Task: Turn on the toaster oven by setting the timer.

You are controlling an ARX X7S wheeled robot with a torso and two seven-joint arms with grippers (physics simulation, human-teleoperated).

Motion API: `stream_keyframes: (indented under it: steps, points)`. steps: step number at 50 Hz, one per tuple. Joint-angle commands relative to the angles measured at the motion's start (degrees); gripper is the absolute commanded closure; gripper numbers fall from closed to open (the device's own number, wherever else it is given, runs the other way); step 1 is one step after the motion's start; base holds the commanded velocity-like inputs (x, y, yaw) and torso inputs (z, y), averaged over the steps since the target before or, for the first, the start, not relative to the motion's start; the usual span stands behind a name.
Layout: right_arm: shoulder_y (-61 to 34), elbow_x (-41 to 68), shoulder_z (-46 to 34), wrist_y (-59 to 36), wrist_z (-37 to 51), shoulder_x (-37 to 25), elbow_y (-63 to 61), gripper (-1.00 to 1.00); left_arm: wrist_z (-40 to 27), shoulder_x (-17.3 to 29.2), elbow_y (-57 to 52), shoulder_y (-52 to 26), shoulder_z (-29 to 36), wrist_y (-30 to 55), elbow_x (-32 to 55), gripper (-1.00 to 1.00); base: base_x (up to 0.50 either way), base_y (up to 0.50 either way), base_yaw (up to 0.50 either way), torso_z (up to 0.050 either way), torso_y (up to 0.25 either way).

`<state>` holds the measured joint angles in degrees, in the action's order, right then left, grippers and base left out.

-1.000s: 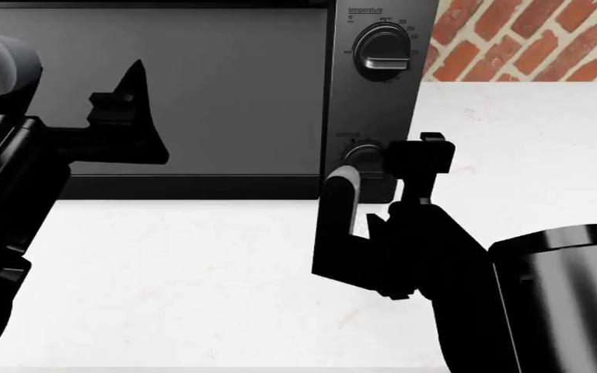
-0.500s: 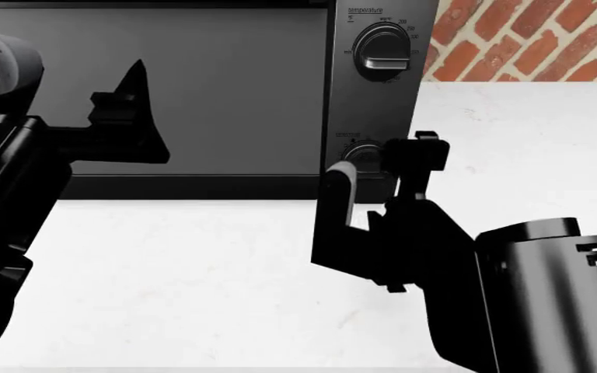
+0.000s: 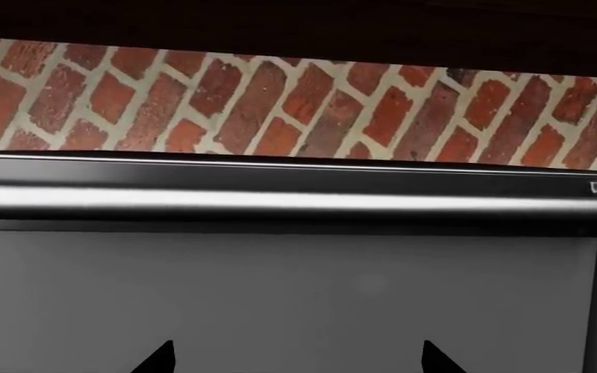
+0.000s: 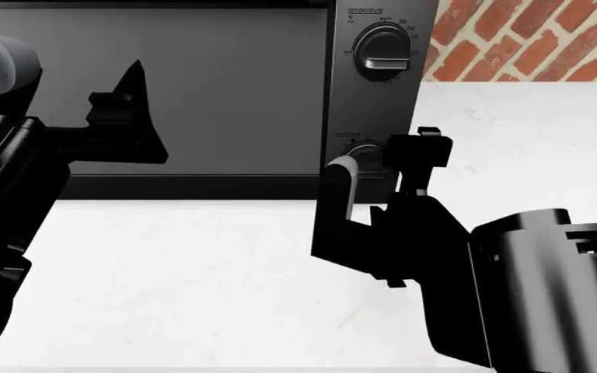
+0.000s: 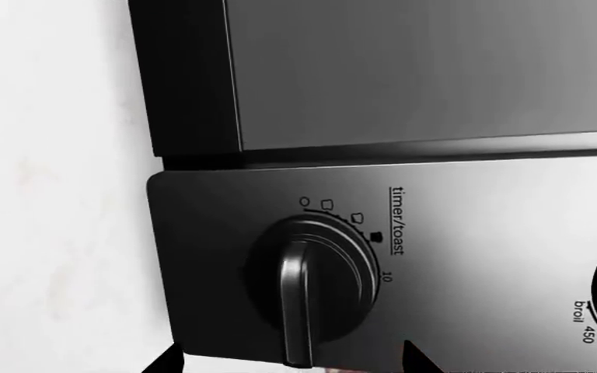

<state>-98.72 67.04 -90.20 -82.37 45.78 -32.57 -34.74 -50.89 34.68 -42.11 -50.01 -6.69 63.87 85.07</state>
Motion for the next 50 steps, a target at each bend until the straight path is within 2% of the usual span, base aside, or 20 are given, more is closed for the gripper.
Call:
stream_keyframes:
  steps: [1, 50]
  points:
    - [-0.2, 1.99, 0.62, -0.75, 1.95, 0.45, -0.05, -1.0, -0.01, 0.17, 0.13, 0.05, 0.22, -0.37, -0.01, -1.0, 0.0, 0.0, 0.0, 0.0, 0.0]
    - [-1.01, 0.45, -2.53, 2.05, 1.33, 1.84, 2.86, -1.0, 0.11, 0.71, 0.24, 0.86, 1.07, -1.91, -0.39, -1.0, 0.0, 0.0, 0.0, 0.0, 0.0]
